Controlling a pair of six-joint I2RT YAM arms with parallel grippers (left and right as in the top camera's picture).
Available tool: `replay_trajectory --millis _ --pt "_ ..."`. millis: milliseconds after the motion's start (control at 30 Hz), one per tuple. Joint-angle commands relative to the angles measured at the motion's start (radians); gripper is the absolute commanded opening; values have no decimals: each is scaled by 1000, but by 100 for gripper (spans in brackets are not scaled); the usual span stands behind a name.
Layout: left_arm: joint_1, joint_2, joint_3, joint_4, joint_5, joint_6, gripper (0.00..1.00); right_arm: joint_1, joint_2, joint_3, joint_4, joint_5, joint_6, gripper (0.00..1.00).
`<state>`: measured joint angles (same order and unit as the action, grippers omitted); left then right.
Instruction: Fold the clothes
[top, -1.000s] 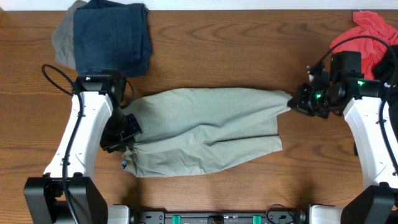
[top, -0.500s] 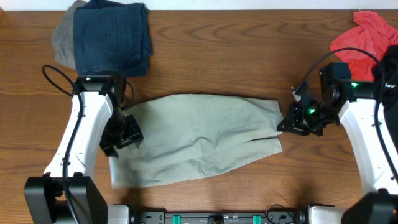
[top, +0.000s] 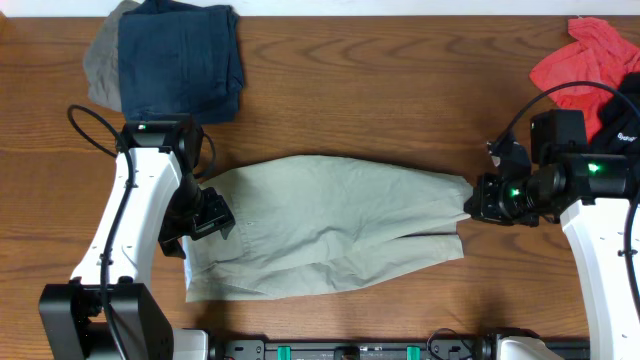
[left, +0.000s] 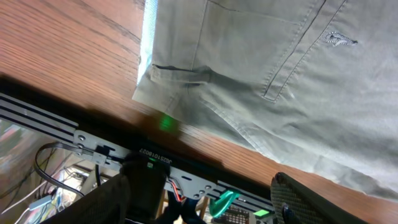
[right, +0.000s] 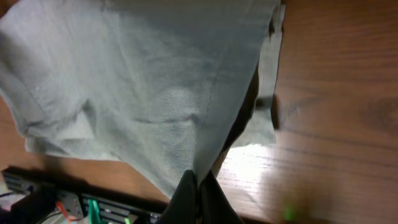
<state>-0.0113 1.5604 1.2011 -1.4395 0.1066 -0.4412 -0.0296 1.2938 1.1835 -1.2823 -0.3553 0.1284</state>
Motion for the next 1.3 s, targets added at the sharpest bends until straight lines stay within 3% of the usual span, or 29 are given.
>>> replay_trajectory --millis 0,300,533,567,733,933,1267 --pt "-19 -6 -6 -8 37 27 74 -14 -4 -2 29 31 32 1" --pt "-154 -6 -6 17 92 1 74 -199 -4 -2 151 31 74 1" --pt "-176 -6 -6 39 92 -23 76 -374 -4 -2 148 23 44 1" --pt "-176 -6 -7 39 92 -23 82 -384 -4 -2 139 23 38 1" --pt "-187 -6 -71 79 152 -2 88 -423 -4 -2 123 24 32 1" --pt "-224 -6 -262 286 329 22 88 -428 -4 -2 119 8 31 1" --pt "-226 -6 -381 438 358 18 86 -427 -4 -2 115 7 31 1"
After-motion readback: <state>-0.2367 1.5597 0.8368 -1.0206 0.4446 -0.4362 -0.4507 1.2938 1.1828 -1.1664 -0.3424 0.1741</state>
